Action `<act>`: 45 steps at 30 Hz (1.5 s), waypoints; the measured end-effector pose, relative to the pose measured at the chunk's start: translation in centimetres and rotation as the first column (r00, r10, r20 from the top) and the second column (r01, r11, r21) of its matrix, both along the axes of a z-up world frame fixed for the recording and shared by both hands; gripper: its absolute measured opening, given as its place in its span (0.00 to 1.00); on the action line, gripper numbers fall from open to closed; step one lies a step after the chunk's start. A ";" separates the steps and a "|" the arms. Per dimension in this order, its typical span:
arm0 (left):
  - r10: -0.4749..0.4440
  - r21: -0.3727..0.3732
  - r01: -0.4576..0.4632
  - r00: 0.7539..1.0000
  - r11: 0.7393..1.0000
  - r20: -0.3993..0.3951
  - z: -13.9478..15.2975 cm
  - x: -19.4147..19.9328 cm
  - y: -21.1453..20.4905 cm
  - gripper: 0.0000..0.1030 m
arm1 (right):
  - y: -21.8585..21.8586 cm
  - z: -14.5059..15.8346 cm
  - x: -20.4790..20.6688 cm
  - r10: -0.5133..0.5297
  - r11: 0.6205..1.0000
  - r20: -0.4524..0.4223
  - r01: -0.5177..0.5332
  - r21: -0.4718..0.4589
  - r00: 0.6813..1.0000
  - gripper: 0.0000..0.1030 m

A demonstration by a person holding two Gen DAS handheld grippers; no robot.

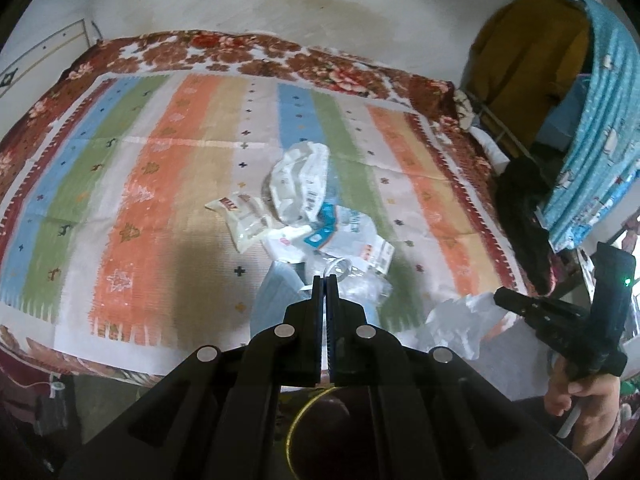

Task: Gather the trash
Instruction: 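Carry the white tissue in the right gripper to the bin while left carries the mask, then open the right gripper over the bin while the left gripper releases the mask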

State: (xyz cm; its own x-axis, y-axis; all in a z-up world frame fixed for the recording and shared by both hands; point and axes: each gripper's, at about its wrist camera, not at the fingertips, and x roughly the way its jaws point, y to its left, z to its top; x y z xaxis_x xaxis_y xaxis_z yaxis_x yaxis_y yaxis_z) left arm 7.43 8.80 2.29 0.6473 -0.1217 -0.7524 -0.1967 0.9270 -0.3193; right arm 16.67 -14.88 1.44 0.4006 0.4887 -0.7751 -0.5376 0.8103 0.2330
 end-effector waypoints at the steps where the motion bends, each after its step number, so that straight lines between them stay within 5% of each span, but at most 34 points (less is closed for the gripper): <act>1: -0.011 -0.003 0.011 1.000 1.000 0.011 0.2 -0.3 -0.4 0.01 | -0.1 0.0 -0.3 0.004 1.000 0.004 -0.004 0.001 1.000 0.03; 18: -0.150 -0.065 0.155 0.985 0.986 0.080 -1.1 -7.2 -5.5 0.01 | -1.9 -1.4 -7.0 0.055 0.998 0.046 -0.053 -0.024 0.997 0.03; 32: -0.178 -0.146 0.182 0.983 0.972 0.038 -5.4 -10.7 -7.6 0.01 | -2.6 -4.7 -11.4 0.027 0.995 0.015 -0.026 -0.096 1.000 0.02; 45: -0.176 -0.138 0.174 0.984 0.975 -0.005 -7.8 -12.1 -9.3 0.01 | -3.0 -7.3 -17.0 0.029 0.997 -0.021 -0.030 -0.067 0.999 0.03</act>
